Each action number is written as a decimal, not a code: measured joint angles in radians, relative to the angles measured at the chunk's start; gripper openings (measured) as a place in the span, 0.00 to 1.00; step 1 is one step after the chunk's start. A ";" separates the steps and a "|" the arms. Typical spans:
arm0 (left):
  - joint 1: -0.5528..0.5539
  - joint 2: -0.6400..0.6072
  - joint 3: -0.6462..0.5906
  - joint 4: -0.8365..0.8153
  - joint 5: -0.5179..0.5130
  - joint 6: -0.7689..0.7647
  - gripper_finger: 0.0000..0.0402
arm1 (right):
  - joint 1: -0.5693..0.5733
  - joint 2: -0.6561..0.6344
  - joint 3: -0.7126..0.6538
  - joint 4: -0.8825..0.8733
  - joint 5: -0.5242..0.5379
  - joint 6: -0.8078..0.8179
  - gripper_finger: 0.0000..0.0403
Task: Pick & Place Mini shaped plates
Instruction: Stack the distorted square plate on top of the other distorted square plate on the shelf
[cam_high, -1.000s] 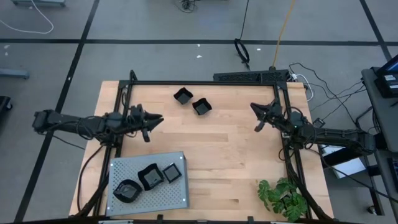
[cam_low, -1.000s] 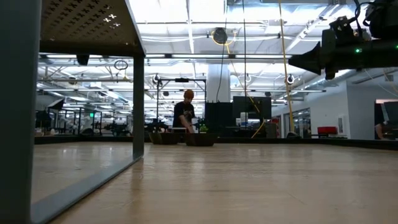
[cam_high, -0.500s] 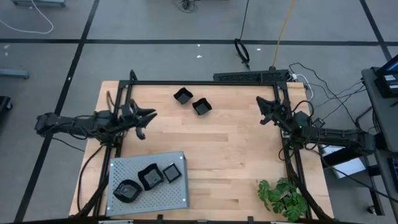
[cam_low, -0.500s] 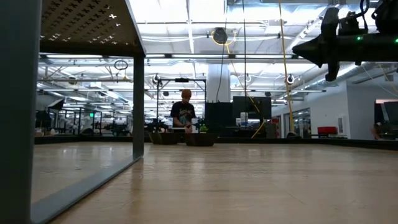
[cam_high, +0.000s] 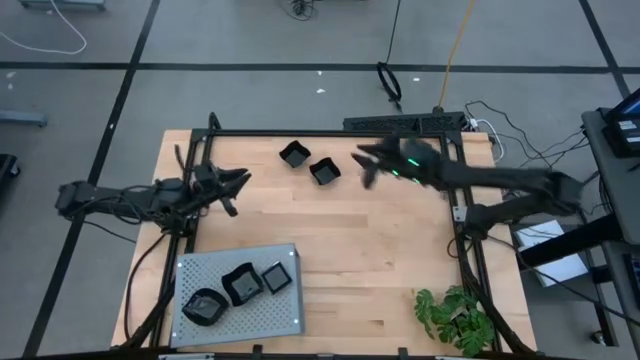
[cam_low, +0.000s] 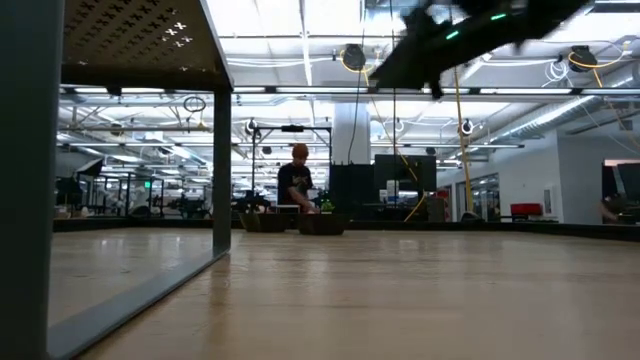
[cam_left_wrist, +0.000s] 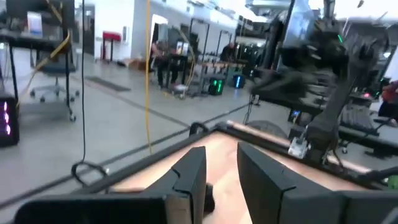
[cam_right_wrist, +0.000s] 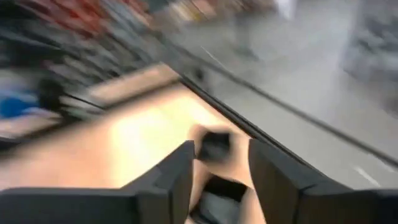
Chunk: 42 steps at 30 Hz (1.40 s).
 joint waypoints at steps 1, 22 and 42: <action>0.000 0.016 -0.005 0.000 -0.001 -0.014 0.23 | -0.020 0.077 0.067 -0.075 0.035 0.000 0.37; 0.001 0.111 -0.020 0.098 0.002 0.065 0.23 | -0.131 0.776 0.356 -0.109 -0.189 0.070 0.24; 0.001 0.111 -0.020 0.100 0.004 -0.079 0.23 | -0.150 0.771 0.356 -0.200 -0.191 0.045 0.01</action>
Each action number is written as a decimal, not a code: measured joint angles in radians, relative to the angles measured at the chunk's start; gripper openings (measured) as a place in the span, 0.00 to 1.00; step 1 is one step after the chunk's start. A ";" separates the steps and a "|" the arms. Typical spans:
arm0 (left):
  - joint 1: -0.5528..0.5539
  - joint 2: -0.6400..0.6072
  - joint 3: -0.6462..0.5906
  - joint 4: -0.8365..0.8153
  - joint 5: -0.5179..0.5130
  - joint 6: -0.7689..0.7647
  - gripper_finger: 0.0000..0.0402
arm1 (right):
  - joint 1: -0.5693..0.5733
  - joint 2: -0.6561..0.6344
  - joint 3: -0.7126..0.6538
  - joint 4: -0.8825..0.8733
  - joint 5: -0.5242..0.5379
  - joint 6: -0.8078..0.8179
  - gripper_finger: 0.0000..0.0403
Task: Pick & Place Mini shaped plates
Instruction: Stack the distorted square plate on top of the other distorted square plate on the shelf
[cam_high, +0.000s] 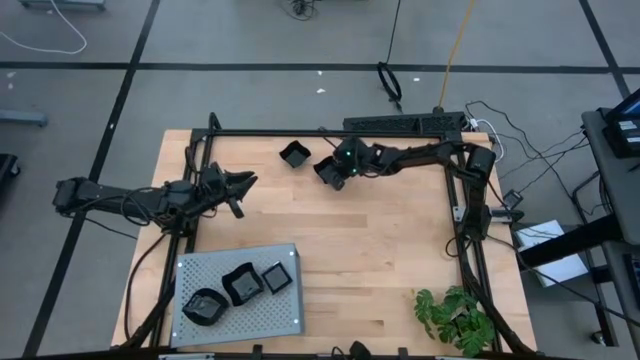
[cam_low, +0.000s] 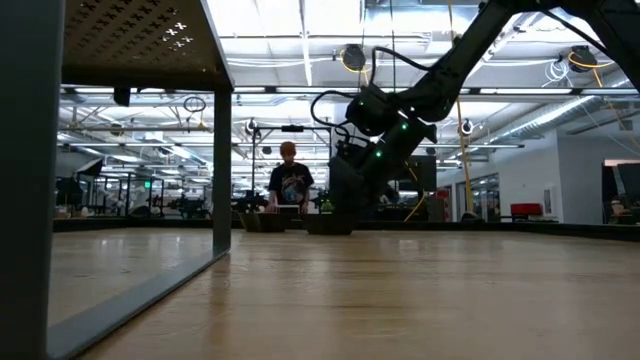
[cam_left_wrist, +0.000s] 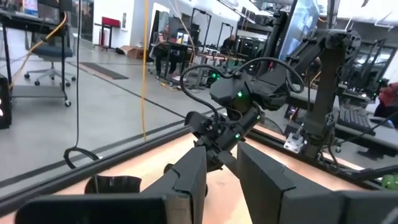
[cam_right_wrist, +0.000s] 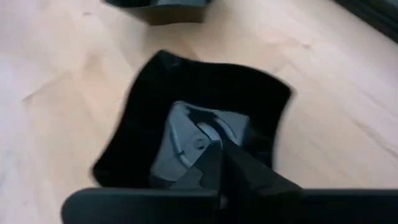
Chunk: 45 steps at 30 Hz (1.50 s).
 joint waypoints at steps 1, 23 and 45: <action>0.000 0.000 0.000 -0.003 0.001 -0.011 0.23 | 0.001 0.000 0.000 0.001 -0.002 -0.010 0.00; 0.000 0.000 0.000 -0.017 0.001 0.036 0.23 | 0.024 -0.001 0.000 -0.050 -0.046 0.047 0.00; 0.000 0.000 0.000 -0.042 0.001 0.003 0.23 | -0.016 -0.197 -0.029 -0.168 0.084 0.202 0.35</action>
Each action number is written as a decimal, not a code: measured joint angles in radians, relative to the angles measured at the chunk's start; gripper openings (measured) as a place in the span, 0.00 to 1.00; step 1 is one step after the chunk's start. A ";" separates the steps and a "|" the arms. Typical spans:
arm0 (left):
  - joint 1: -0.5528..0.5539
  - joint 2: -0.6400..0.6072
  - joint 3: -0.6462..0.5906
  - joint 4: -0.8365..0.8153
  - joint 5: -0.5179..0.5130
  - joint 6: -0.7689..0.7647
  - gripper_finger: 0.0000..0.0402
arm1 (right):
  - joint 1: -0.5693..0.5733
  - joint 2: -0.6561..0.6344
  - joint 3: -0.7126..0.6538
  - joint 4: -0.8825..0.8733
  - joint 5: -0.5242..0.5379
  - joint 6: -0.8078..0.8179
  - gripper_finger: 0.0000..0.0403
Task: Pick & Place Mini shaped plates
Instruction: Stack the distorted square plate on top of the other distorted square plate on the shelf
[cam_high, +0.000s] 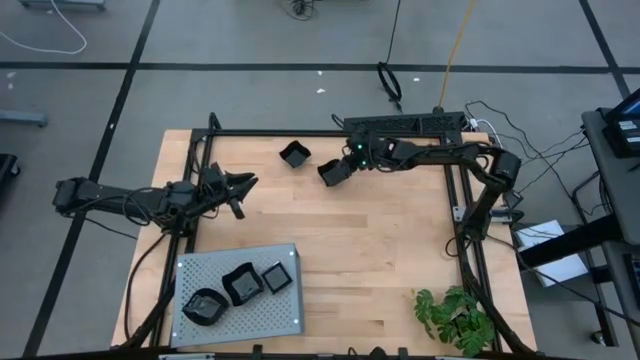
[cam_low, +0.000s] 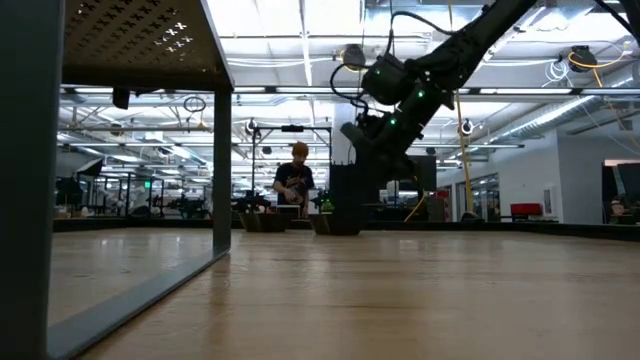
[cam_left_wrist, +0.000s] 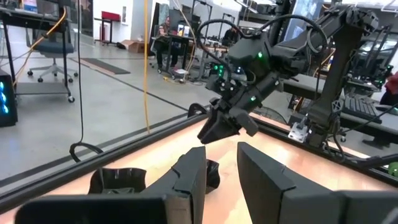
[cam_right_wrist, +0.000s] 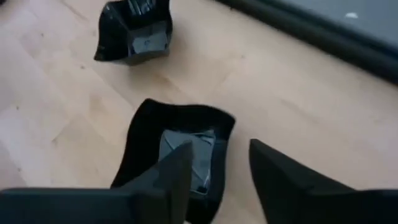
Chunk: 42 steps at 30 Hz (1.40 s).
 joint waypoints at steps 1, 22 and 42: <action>0.000 0.000 0.000 -0.004 0.000 0.000 0.23 | 0.001 0.008 -0.010 0.019 0.000 0.009 0.38; 0.000 0.000 0.000 -0.011 0.000 -0.031 0.23 | 0.001 0.055 -0.161 0.224 -0.085 0.054 0.28; 0.000 0.000 0.000 -0.011 -0.002 -0.084 0.23 | -0.003 0.120 -0.161 0.359 -0.113 -0.124 0.02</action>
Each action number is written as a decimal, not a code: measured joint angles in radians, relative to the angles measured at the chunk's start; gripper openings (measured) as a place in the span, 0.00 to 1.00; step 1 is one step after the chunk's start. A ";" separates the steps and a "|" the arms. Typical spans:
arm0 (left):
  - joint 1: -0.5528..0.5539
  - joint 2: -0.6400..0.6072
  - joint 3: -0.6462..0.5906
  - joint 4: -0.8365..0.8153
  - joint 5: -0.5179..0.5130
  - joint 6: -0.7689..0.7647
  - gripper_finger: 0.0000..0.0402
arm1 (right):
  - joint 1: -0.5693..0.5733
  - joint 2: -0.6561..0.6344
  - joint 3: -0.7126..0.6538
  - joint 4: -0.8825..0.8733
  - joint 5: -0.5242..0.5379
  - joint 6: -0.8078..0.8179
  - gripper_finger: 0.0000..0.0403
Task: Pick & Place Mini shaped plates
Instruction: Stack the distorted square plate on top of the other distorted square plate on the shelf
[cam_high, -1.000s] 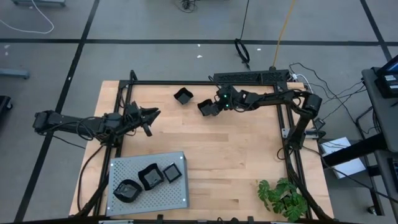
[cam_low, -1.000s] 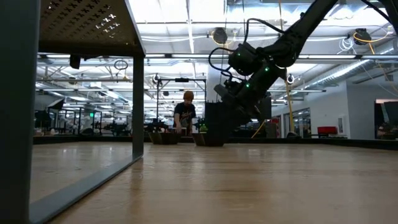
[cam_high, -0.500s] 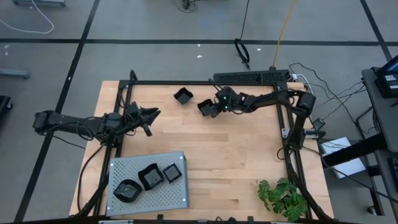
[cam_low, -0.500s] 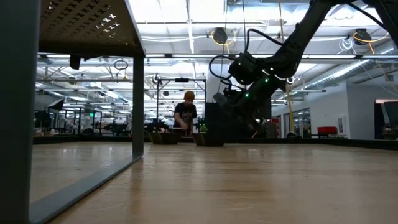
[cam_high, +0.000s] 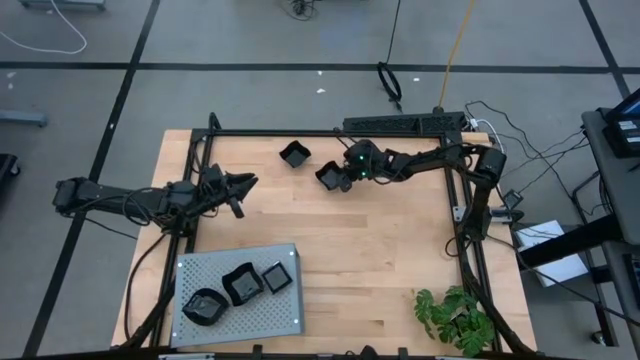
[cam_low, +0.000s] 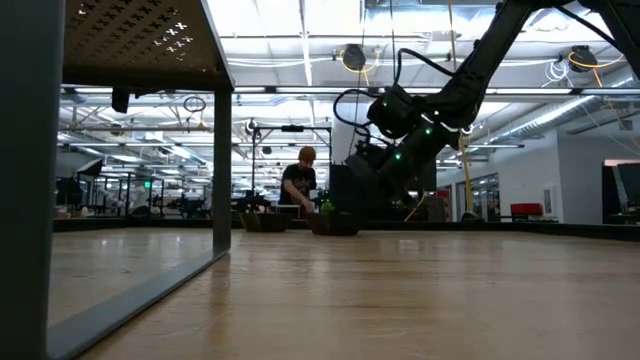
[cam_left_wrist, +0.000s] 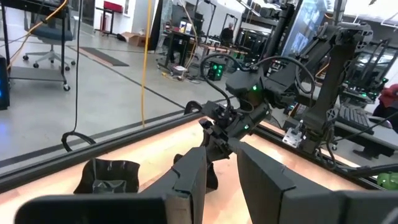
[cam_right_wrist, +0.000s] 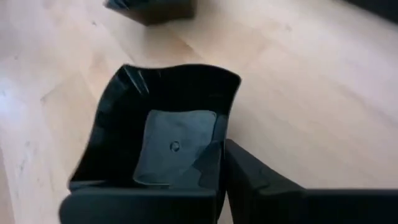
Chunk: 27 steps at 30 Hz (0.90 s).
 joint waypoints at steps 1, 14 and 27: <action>0.000 0.000 0.000 0.002 0.000 -0.002 0.23 | 0.001 -0.004 0.000 0.011 0.000 -0.017 0.01; 0.019 0.066 0.000 0.136 -0.008 -0.072 0.23 | 0.086 -0.179 0.000 0.476 0.005 -0.472 0.00; 0.123 0.515 0.163 0.392 0.150 0.004 0.50 | 0.234 -0.179 0.000 0.662 0.177 -0.995 0.00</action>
